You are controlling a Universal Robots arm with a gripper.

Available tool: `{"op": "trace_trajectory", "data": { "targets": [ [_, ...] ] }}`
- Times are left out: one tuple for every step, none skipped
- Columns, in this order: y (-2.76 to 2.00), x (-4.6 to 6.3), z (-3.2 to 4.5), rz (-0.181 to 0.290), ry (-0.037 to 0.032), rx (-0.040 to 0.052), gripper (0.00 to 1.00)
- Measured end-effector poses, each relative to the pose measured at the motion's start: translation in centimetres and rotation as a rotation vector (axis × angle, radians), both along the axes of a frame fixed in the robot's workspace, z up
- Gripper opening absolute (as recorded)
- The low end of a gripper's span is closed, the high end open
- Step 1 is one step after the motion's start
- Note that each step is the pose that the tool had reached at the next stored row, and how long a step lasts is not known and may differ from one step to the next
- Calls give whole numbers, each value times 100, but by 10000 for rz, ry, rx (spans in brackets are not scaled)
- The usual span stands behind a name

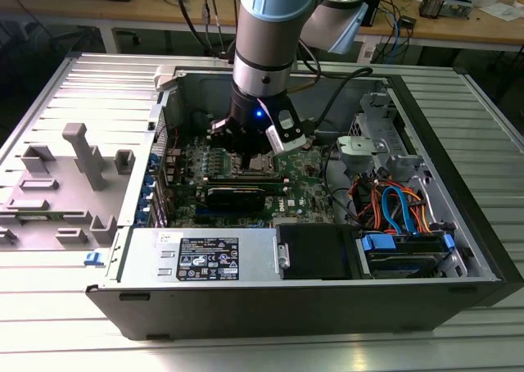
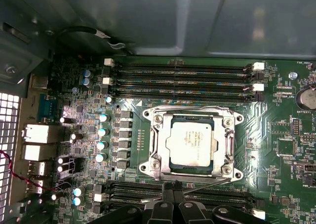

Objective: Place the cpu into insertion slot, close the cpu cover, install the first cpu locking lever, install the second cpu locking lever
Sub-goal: 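Install the second cpu locking lever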

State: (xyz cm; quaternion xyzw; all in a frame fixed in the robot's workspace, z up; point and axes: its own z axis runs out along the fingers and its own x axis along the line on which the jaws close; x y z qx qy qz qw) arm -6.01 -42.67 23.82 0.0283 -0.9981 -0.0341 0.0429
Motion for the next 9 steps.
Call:
{"op": "trace_trajectory", "data": {
  "targets": [
    [0,0,0,3,0,0,11],
    [0,0,0,6,0,-1,11],
    [0,0,0,8,0,0,11],
    [0,0,-1,7,0,0,11],
    [0,0,-2,8,1,0,11],
    [0,1,-2,9,13,1,11],
    [-1,1,-3,10,28,7,11],
    [-11,1,-3,9,49,24,11],
    [-31,0,-3,8,75,38,11]
  ]
}}
